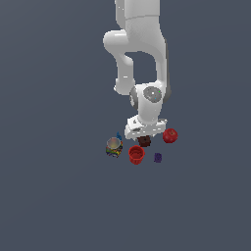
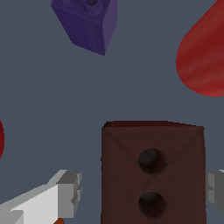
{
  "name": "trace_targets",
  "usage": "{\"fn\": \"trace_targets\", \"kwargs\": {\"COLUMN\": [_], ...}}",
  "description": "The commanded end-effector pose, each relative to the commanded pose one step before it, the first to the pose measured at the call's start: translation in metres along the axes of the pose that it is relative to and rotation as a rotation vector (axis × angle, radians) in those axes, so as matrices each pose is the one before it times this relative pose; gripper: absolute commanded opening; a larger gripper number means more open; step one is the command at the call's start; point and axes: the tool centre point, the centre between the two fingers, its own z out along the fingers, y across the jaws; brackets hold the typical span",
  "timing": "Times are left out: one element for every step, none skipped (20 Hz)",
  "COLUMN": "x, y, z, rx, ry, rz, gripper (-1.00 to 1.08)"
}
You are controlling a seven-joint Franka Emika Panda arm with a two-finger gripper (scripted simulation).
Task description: Pick up a designated object from a clutter of objects.
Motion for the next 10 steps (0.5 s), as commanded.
{"fn": "trace_targets", "kwargs": {"x": [0.00023,0.00004,0.00003,0.00002,0.00001,0.00000,0.00000,0.00000,0.00000,0.00000], "y": [-0.00012,0.00001,0.00001,0.00001,0.00000,0.00000,0.00000,0.00000,0.00000,0.00000], "z": [0.00713,0.00172,0.00122,0.00073,0.00024,0.00000,0.00000,0.00000,0.00000,0.00000], "rx": [-0.00008,0.00000,0.00000,0.00000,0.00000,0.00000,0.00000,0.00000,0.00000,0.00000], "ry": [0.00105,0.00000,0.00000,0.00000,0.00000,0.00000,0.00000,0.00000,0.00000,0.00000], "rz": [-0.00035,0.00000,0.00000,0.00000,0.00000,0.00000,0.00000,0.00000,0.00000,0.00000], "gripper": [1.00,1.00,1.00,1.00,1.00,-1.00,-1.00,-1.00,-1.00,-1.00]}}
